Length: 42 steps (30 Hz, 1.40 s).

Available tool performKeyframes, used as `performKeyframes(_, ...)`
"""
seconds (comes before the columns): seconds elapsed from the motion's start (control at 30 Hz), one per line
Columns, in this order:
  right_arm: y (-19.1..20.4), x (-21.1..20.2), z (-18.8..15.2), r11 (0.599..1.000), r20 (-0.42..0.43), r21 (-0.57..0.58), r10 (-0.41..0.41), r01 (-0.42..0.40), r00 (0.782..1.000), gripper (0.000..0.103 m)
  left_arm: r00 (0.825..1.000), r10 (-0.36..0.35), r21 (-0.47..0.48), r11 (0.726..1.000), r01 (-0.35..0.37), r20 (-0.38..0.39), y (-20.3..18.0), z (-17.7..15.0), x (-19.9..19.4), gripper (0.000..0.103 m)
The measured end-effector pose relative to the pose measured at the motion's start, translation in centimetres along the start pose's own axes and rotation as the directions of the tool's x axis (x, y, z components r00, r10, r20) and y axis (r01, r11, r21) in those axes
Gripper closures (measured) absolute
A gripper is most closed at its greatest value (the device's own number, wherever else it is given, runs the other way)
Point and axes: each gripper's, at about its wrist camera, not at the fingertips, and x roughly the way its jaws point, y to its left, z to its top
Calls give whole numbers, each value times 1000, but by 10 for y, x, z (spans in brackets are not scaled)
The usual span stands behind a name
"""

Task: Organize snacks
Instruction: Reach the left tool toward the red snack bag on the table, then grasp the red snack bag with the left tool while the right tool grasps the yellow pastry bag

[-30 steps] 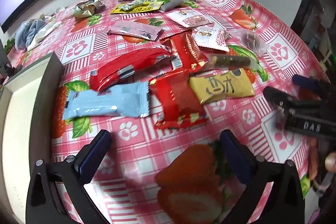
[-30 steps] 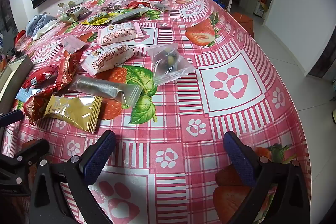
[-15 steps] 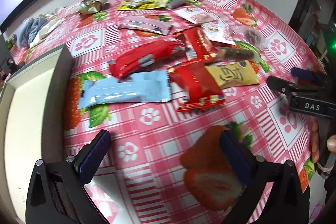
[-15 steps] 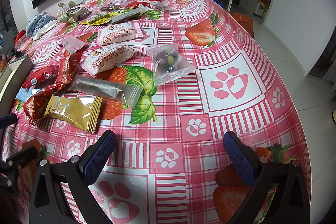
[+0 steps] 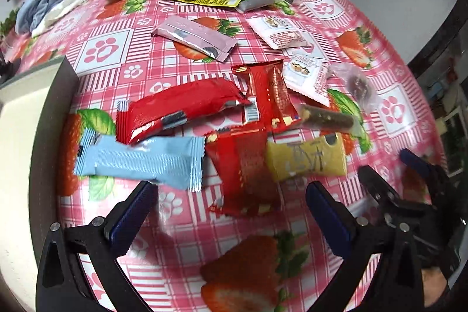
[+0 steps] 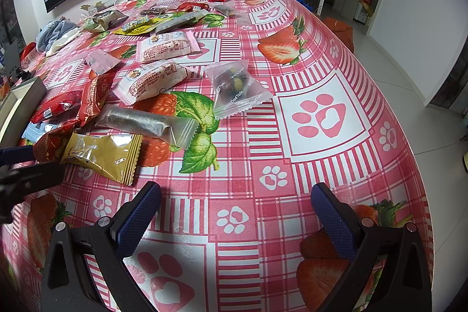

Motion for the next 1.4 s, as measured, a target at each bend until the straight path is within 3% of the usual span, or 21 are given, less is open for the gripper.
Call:
performKeyframes(0.3, -1, 0, 0, 1000, 0, 2, -1, 1, 1000, 1, 995, 93, 75, 993, -95, 23, -7, 7, 11, 4)
performKeyframes(0.47, -2, -1, 0, 1000, 0, 4, -1, 1, 1000, 1, 996, 89, 77, 993, -91, 28, -4, 4, 8, 5)
performKeyframes(0.6, -2, -1, 0, 1000, 0, 5, -1, 1, 1000, 1, 992, 125, 96, 987, -127, 32, -8, 2, 11, 3)
performKeyframes(0.97, -3, -1, 0, 1000, 0, 8, -2, 2, 1000, 0, 986, 155, 17, 988, -156, 61, 10, 1, 8, 0)
performKeyframes(1.2, -4, 0, 1, 1000, 0, 9, -3, 3, 1000, 1, 995, 59, -91, 995, -52, 76, 37, 7, -2, 0)
performKeyframes(1.3, -4, 0, 1, 1000, 0, 10, -3, 3, 1000, 1, 996, 62, -75, 996, -57, 67, 31, 9, 0, 3)
performKeyframes(1.4, -4, 0, 1, 1000, 0, 11, -3, 3, 1000, 1, 996, 58, -22, 998, -56, 61, 18, 13, 1, 12)
